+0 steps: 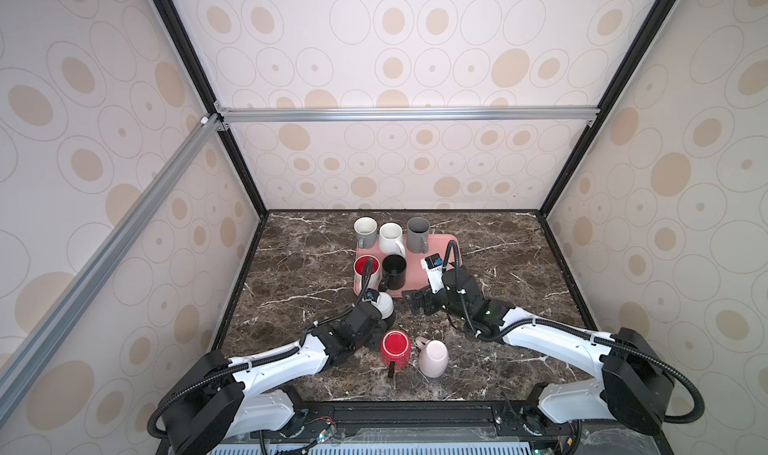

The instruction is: Turn the mug right side up

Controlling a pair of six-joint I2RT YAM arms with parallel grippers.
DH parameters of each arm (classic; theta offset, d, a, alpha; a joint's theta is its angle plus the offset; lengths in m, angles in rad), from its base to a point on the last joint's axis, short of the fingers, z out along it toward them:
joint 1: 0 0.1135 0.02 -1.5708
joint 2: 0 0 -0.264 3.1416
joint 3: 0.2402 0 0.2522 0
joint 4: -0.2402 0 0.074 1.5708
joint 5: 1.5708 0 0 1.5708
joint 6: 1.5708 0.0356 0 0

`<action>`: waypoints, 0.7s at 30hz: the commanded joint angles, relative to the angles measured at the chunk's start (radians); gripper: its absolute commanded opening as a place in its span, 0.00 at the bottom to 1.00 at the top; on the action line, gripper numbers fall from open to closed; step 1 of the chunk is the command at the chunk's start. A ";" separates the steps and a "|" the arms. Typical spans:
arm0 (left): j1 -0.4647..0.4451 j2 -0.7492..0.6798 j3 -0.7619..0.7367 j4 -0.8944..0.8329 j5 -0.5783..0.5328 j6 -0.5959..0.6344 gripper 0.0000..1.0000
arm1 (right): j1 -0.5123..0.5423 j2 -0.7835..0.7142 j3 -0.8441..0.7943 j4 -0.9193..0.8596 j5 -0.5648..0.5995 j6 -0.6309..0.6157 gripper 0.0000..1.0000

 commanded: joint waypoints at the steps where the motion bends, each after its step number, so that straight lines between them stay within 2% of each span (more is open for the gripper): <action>1: -0.010 -0.044 0.016 -0.053 -0.055 -0.015 0.00 | -0.007 -0.028 -0.012 0.016 0.000 0.015 0.99; 12: -0.003 -0.267 0.064 -0.085 -0.118 -0.013 0.00 | -0.007 -0.094 -0.032 0.026 0.042 0.039 0.99; 21: 0.013 -0.340 0.141 -0.081 -0.118 0.028 0.00 | -0.009 -0.150 -0.050 0.065 -0.001 0.073 0.99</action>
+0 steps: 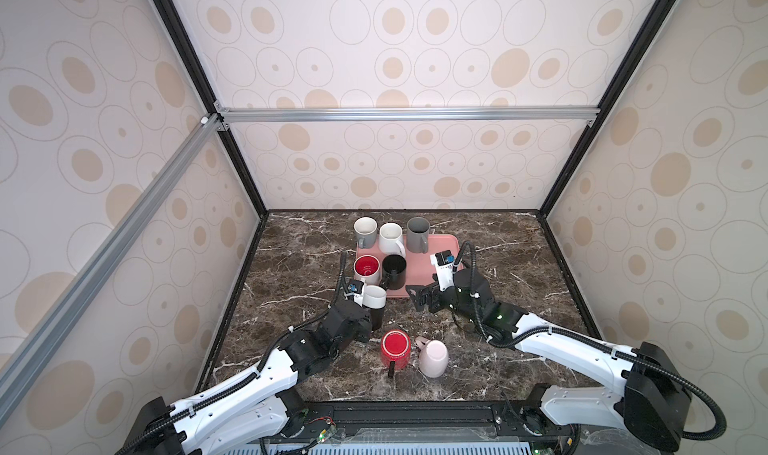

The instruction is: Turn the mug right side up

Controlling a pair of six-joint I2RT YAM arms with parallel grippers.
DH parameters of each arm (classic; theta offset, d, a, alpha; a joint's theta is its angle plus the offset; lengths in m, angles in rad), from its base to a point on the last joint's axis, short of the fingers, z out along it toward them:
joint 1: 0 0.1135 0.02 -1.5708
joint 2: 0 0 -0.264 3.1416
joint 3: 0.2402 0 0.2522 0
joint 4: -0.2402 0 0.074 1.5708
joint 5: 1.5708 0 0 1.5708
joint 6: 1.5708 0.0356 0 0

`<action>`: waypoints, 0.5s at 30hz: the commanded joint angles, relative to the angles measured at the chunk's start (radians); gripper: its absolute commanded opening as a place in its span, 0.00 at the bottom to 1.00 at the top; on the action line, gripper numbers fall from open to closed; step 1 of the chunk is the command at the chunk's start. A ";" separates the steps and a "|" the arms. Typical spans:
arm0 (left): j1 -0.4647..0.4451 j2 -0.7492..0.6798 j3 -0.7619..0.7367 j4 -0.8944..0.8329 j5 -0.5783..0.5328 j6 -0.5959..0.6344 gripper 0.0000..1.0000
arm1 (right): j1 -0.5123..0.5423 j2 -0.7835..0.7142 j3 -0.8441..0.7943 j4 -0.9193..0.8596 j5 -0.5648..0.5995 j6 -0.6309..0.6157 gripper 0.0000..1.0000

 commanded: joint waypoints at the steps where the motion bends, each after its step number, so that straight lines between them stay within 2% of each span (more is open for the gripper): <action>1: 0.008 -0.030 0.086 0.068 -0.039 0.034 0.00 | -0.008 -0.037 -0.015 0.038 -0.015 0.020 0.99; 4: 0.012 -0.020 0.090 0.055 -0.047 0.040 0.00 | -0.008 -0.042 -0.016 0.028 -0.011 0.020 0.98; 12: 0.014 -0.013 -0.099 0.203 0.012 -0.021 0.00 | -0.009 -0.031 -0.024 0.035 -0.021 0.027 0.98; 15: 0.013 -0.025 -0.128 0.202 0.018 -0.040 0.00 | -0.009 -0.032 -0.017 0.029 -0.021 0.026 0.98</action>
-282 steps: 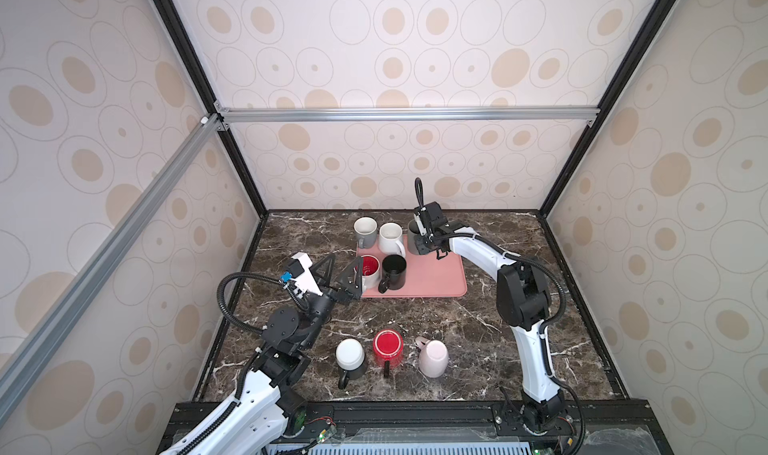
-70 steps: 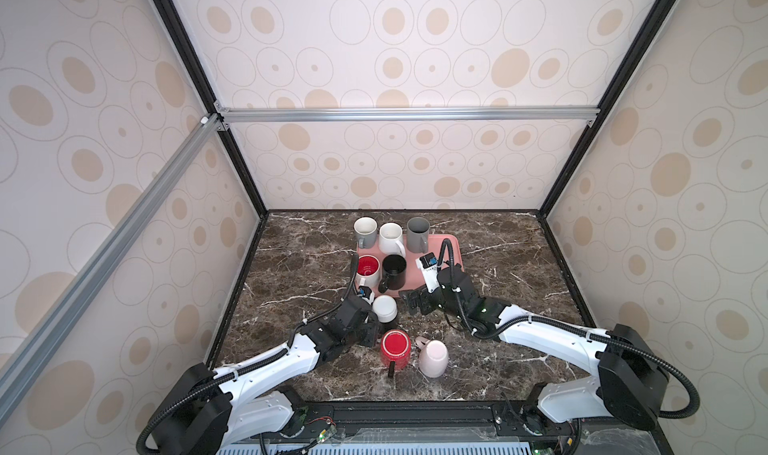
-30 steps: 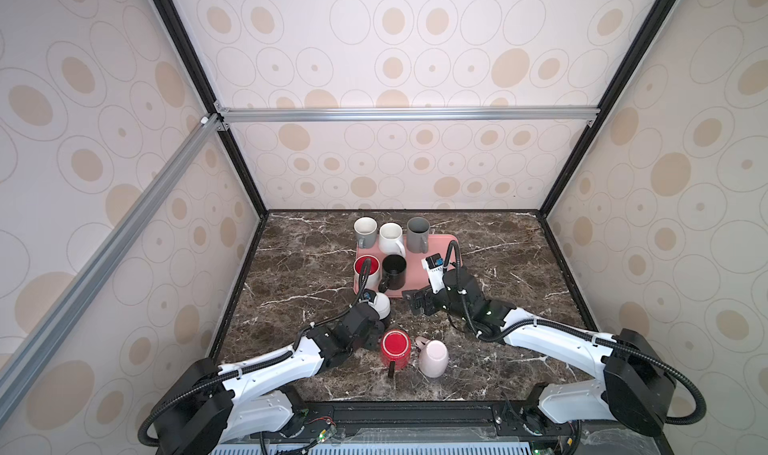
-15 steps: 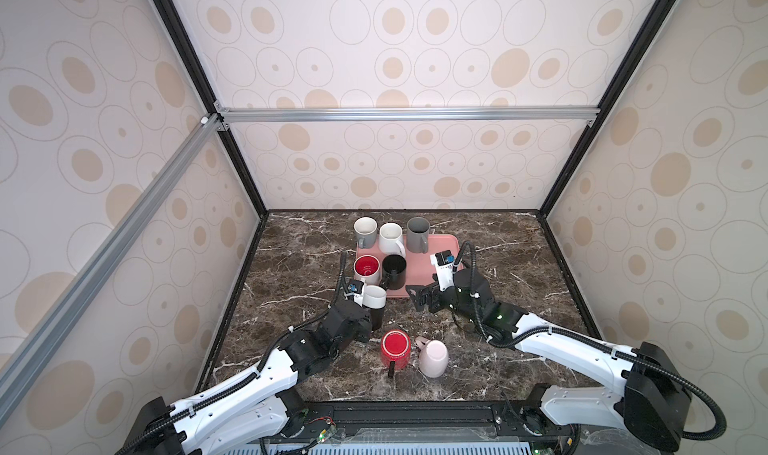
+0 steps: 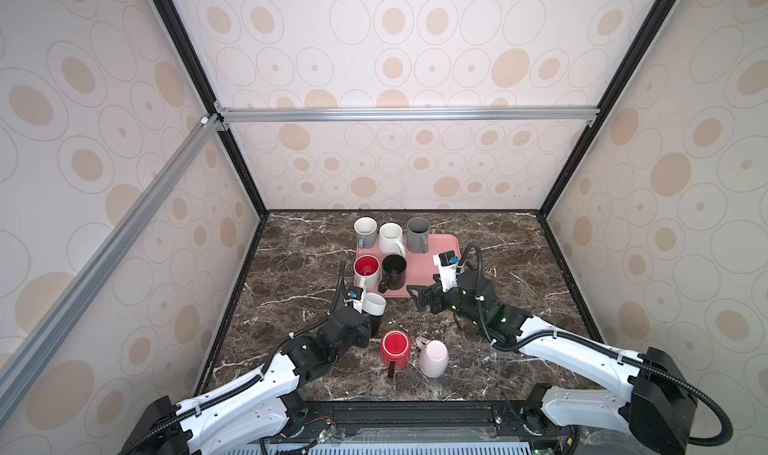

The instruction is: Turn the mug right side up

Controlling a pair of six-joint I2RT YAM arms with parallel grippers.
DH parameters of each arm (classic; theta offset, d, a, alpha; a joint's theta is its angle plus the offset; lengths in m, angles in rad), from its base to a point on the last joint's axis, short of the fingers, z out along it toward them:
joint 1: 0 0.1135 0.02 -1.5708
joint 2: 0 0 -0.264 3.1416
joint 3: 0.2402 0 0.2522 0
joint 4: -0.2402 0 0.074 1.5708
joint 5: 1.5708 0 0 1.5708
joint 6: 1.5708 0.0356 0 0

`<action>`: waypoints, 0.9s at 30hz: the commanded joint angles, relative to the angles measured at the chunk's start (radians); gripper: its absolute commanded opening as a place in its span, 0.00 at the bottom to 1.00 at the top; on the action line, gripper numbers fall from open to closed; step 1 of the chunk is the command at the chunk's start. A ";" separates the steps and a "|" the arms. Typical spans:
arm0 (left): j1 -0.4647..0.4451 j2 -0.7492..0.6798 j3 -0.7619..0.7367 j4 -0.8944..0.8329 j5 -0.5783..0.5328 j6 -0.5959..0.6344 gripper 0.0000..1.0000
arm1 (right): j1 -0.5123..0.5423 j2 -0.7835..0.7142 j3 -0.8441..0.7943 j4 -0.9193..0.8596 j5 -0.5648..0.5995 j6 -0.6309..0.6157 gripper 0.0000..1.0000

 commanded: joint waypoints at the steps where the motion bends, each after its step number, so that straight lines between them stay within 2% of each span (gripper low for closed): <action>1: 0.004 -0.023 0.006 0.077 -0.002 -0.043 0.00 | -0.008 -0.007 0.001 0.010 -0.004 0.009 0.98; 10: 0.004 0.030 0.027 -0.128 0.011 -0.176 0.00 | -0.008 0.006 -0.004 0.027 -0.004 0.015 0.98; 19: 0.004 0.036 0.020 -0.114 0.025 -0.203 0.00 | -0.008 0.037 0.025 -0.008 -0.057 0.010 0.98; 21: 0.004 0.042 0.037 -0.123 0.019 -0.197 0.06 | -0.008 0.061 0.061 -0.065 -0.099 -0.010 0.98; 25: 0.004 0.021 0.062 -0.133 0.018 -0.188 0.35 | -0.008 0.119 0.105 -0.130 -0.161 -0.023 0.98; 27: 0.005 0.011 0.072 -0.130 0.028 -0.176 0.43 | -0.008 0.140 0.112 -0.132 -0.184 -0.026 0.98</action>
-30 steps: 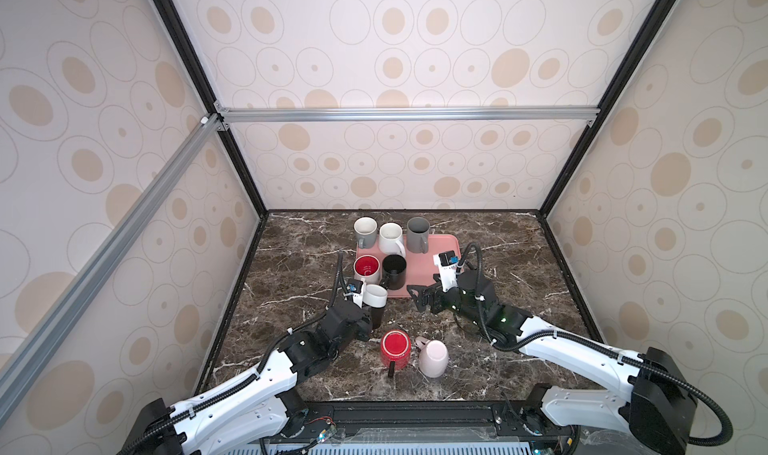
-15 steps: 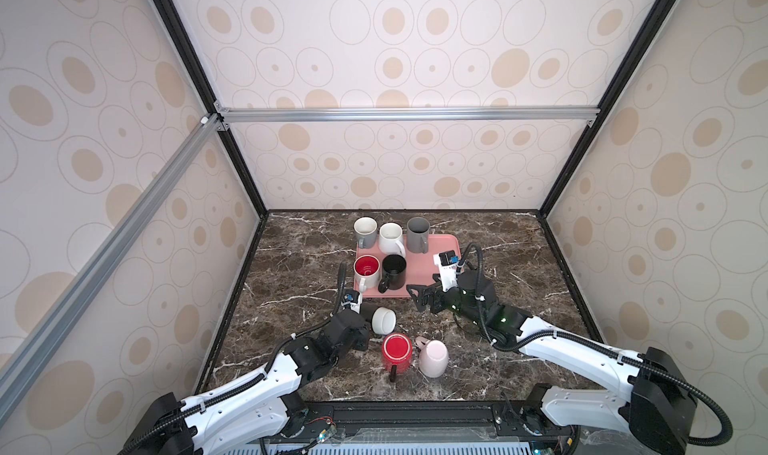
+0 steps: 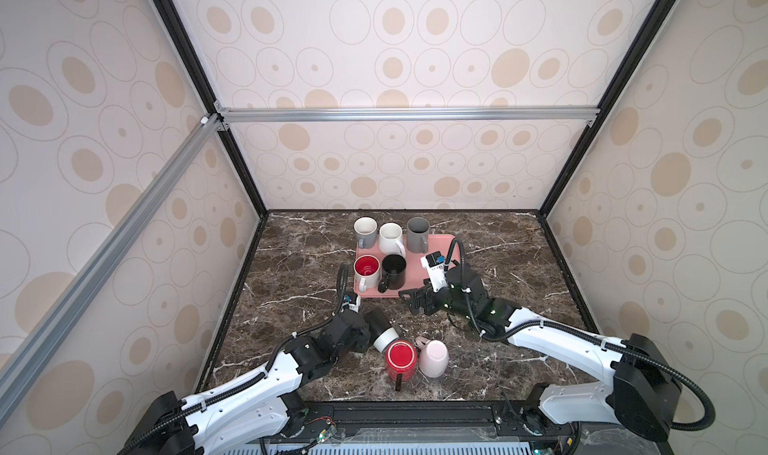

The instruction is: Turn the mug right side up

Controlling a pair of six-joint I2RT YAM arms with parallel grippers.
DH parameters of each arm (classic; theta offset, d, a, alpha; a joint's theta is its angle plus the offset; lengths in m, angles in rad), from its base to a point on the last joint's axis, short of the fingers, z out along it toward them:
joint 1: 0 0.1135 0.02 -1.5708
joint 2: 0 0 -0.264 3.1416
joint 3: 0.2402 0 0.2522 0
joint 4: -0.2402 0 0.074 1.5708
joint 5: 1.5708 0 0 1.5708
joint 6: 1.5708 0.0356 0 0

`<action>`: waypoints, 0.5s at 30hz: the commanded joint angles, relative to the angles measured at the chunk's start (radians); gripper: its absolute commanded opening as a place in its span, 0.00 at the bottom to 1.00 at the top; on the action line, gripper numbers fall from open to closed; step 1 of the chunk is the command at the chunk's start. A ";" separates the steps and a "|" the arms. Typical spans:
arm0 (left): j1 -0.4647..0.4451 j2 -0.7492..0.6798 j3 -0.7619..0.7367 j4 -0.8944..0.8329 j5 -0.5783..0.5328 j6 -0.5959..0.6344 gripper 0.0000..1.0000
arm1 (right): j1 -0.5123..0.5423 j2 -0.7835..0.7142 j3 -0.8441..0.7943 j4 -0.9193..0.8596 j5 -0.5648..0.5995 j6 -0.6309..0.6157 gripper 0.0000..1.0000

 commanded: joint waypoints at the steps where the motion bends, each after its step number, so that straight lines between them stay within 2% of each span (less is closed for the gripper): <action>1: 0.003 -0.024 0.058 -0.008 0.006 0.013 0.48 | -0.007 0.031 0.032 -0.054 -0.074 -0.024 0.99; 5: 0.004 -0.032 0.081 -0.005 0.036 0.045 0.61 | -0.007 0.062 0.054 -0.071 -0.126 -0.045 1.00; 15: 0.004 -0.034 0.095 -0.062 0.059 0.049 0.71 | 0.000 0.160 0.137 -0.221 -0.258 -0.123 0.99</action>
